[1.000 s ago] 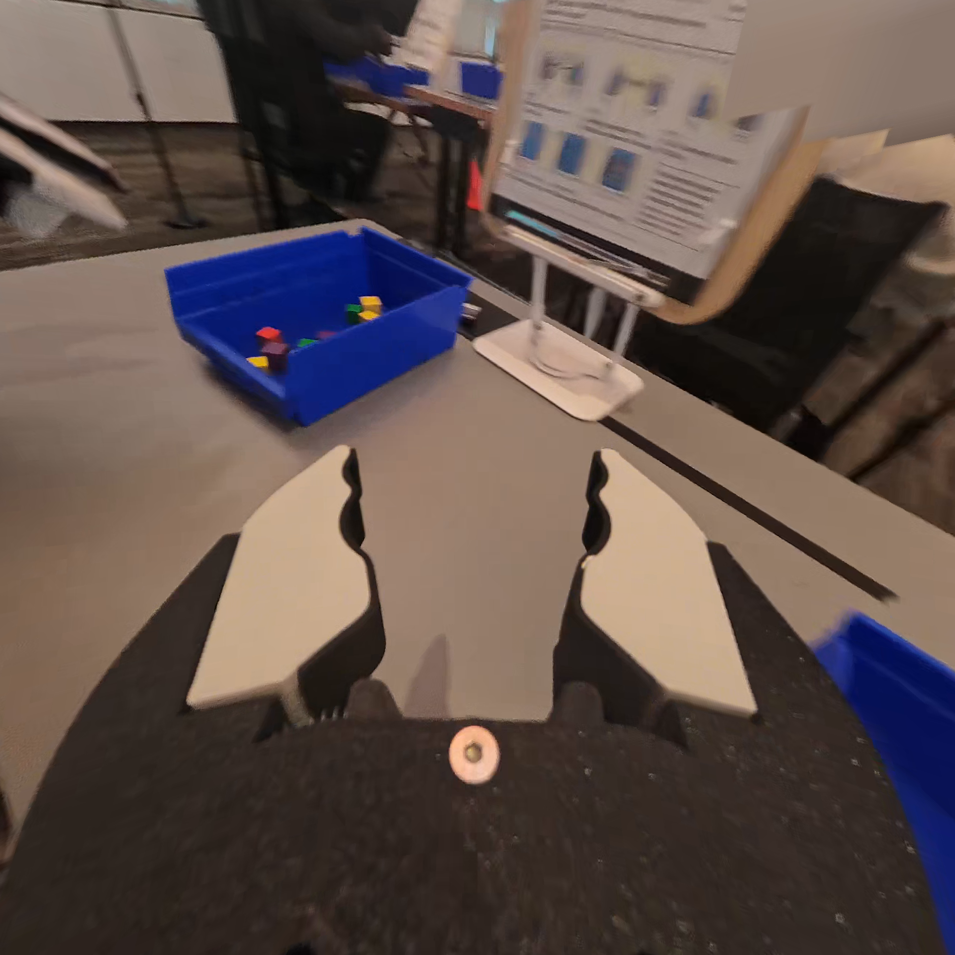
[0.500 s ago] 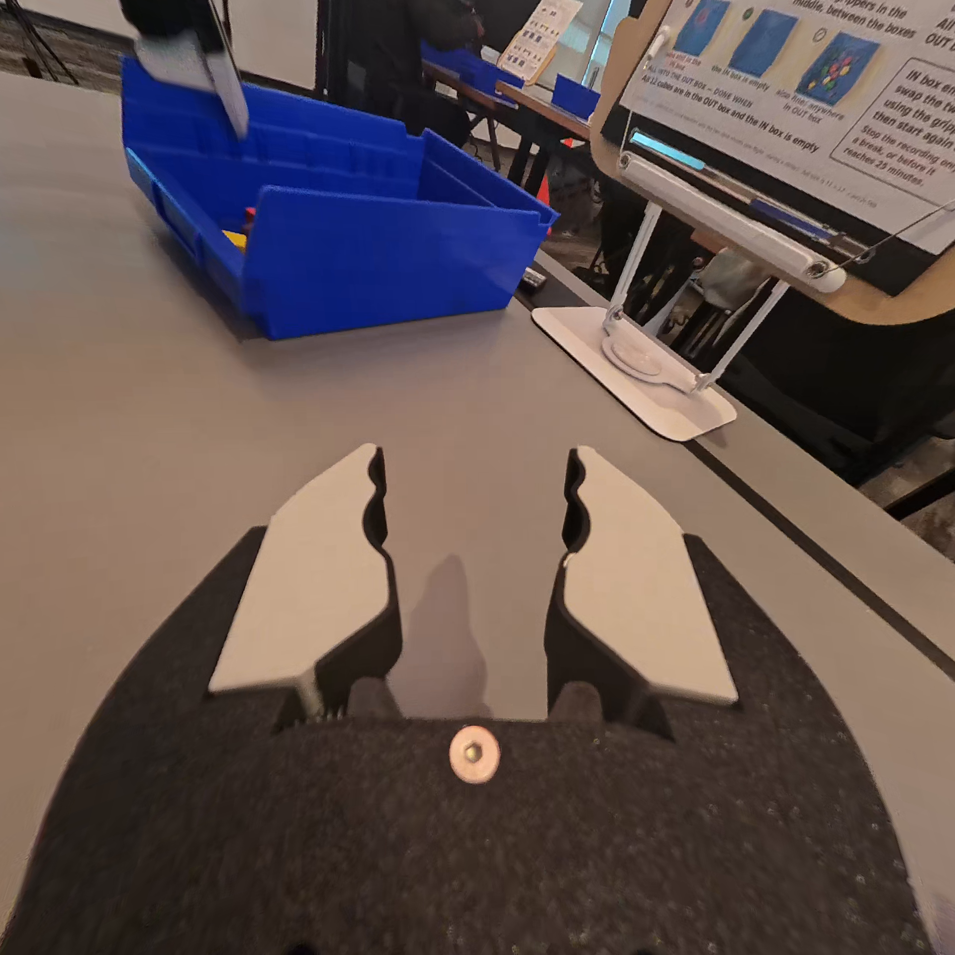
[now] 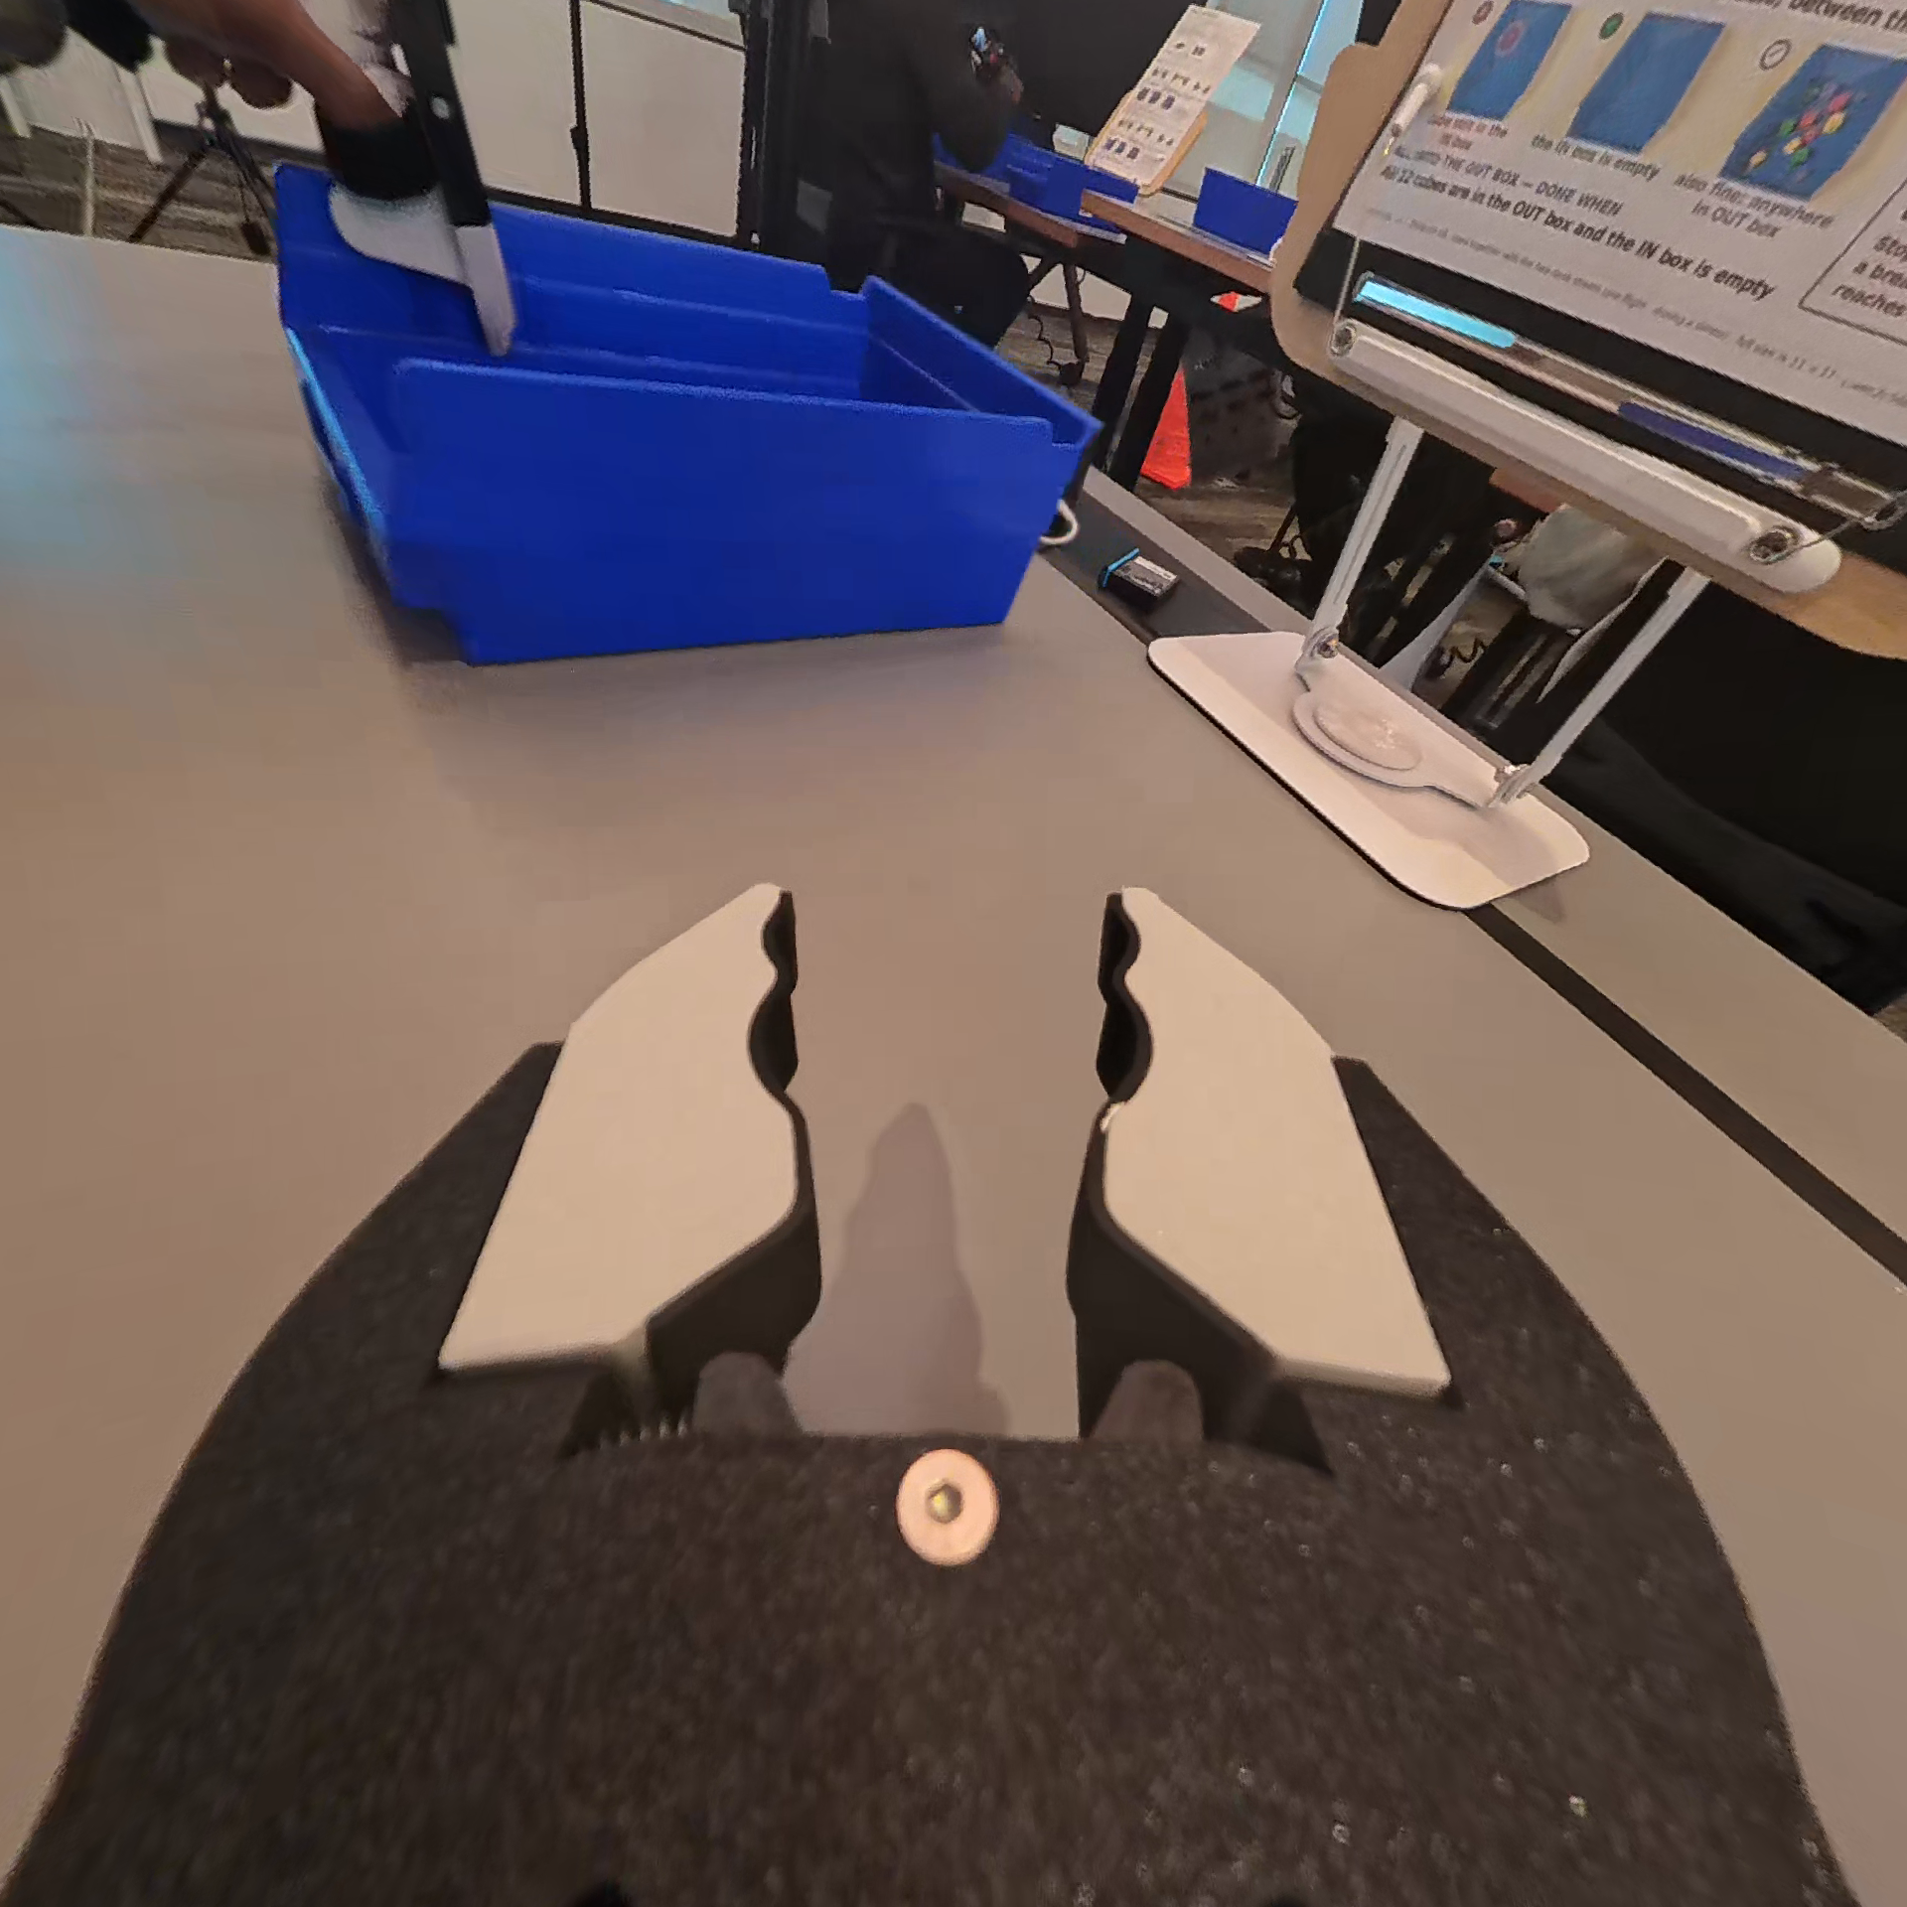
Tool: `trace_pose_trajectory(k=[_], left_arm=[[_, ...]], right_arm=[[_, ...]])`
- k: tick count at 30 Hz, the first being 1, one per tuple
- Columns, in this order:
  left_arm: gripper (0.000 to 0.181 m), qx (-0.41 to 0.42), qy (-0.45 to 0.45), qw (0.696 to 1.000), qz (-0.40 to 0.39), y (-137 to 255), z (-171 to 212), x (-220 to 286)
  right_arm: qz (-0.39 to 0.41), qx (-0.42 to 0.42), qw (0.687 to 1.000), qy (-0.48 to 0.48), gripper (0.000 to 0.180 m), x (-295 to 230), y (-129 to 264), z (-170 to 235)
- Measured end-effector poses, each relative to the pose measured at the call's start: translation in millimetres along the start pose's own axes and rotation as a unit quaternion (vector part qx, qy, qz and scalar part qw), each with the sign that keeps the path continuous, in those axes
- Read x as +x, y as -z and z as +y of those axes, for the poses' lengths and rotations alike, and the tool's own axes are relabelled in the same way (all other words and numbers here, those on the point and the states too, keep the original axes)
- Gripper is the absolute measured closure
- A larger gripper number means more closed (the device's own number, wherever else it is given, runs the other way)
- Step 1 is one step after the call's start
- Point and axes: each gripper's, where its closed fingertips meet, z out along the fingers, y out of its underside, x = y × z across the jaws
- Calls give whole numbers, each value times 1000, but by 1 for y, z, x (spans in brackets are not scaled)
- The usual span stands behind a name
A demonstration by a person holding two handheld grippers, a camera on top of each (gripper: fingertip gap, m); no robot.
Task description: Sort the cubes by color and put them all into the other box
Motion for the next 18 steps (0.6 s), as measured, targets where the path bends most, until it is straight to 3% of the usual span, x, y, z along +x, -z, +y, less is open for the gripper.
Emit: trace_pose_trajectory(k=[12, 18], left_arm=[[176, 1, 65, 998, -4, 30, 113, -109], [176, 7, 110, 994, -2, 39, 136, -153]], right_arm=[[-21, 8, 1000, -3, 125, -17, -7, -1], [-14, -2, 1000, 13, 126, -19, -10, 2]])
